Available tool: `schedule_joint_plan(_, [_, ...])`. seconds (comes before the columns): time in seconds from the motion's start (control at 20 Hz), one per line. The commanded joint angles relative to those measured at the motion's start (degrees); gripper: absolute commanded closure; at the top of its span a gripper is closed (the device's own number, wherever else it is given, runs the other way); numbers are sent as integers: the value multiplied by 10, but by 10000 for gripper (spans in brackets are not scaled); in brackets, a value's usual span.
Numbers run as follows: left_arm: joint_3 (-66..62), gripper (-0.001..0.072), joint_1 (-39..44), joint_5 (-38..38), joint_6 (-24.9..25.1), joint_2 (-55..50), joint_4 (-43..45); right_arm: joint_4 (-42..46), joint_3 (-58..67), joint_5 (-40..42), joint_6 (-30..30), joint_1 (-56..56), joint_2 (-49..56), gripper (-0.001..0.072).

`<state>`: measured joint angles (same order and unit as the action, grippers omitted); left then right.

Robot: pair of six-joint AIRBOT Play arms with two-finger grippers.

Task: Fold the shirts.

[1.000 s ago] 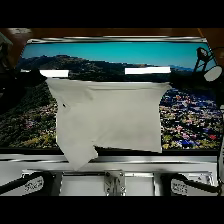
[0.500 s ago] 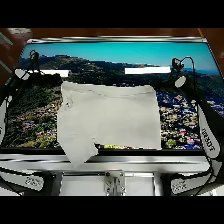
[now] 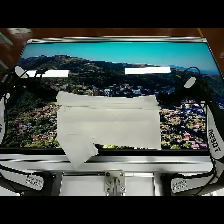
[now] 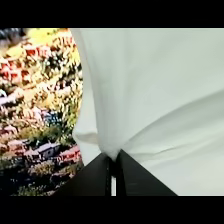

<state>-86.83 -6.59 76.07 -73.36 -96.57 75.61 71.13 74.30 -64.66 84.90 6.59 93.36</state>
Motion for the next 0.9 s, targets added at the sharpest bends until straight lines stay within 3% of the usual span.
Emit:
schedule_joint_plan(0.0, [-3,672,11,65,-27,-24,16,6,-5,-48,27,-8,18,652])
schedule_joint_plan(0.1, [-3,672,12,72,-54,-36,16,3,-5,-38,37,-11,22,638])
schedule_joint_plan(0.15, [-3,615,11,76,-60,-38,16,-1,-5,-40,36,-11,20,526])
schedule_joint_plan(0.2, [-4,474,8,87,-60,-37,16,-2,-4,-43,32,-7,15,327])
schedule_joint_plan(0.25, [-4,340,2,105,-59,-33,16,-3,-4,-49,19,-1,4,190])
schedule_joint_plan(0.3, [-4,264,-7,126,-60,-27,16,2,-4,-67,-4,6,-13,192])
schedule_joint_plan(0.5, [23,246,-67,210,-51,28,-19,123,-5,-214,-29,67,-90,192])
schedule_joint_plan(0.6, [114,225,-106,196,-44,97,-83,148,-18,-272,-37,127,-116,192])
schedule_joint_plan(0.65, [182,165,-124,184,-27,138,-99,127,-35,-266,-33,161,-132,192])
schedule_joint_plan(0.85, [455,153,-177,69,-6,277,-99,39,-106,-245,-45,244,-174,191])
